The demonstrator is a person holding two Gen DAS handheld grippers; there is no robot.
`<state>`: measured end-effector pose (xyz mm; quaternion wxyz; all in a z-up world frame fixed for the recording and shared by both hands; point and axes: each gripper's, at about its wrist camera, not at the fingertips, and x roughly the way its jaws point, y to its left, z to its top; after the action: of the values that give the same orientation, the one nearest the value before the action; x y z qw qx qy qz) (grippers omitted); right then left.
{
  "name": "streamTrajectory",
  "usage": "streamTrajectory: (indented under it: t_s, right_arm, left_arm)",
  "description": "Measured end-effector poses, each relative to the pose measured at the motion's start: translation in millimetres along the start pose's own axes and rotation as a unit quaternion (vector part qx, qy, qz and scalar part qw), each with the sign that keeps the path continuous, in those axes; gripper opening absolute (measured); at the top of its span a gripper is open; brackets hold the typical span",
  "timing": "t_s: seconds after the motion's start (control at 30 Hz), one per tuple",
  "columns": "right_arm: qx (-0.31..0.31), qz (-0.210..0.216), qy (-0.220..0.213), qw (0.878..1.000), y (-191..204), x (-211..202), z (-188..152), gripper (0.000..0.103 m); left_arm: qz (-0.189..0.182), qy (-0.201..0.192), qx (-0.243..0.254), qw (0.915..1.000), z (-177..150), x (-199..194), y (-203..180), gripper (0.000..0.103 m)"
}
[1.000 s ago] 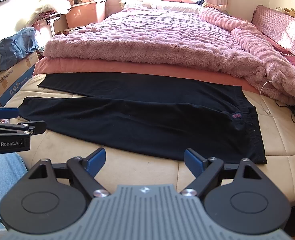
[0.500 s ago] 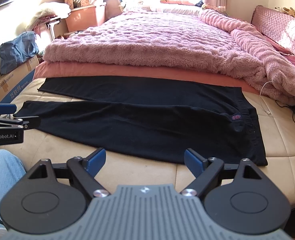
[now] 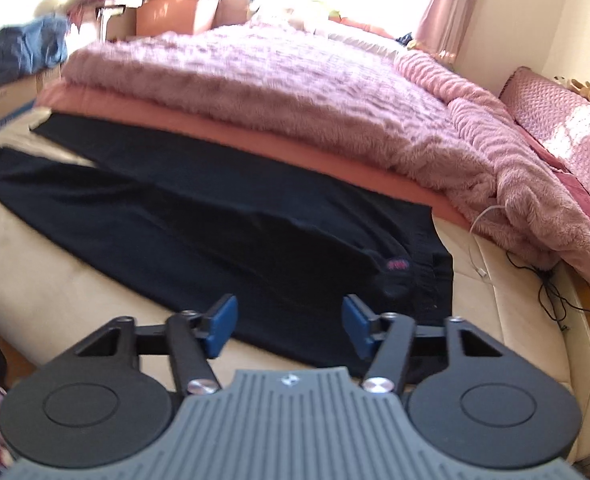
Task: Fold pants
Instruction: 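Lower the left tool to the trouser leg hem and close on it while the right tool reaches the waistband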
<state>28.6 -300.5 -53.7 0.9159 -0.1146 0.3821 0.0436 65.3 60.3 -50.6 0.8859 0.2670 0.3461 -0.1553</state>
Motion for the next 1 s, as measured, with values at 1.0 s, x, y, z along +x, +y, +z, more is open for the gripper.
streamTrajectory:
  t_s: [1.0]
  right_arm:
    - [-0.266, -0.011, 0.127, 0.956, -56, 125, -60, 0.047]
  left_arm:
    - [0.113, 0.115, 0.422, 0.8919, -118, 124, -28, 0.027]
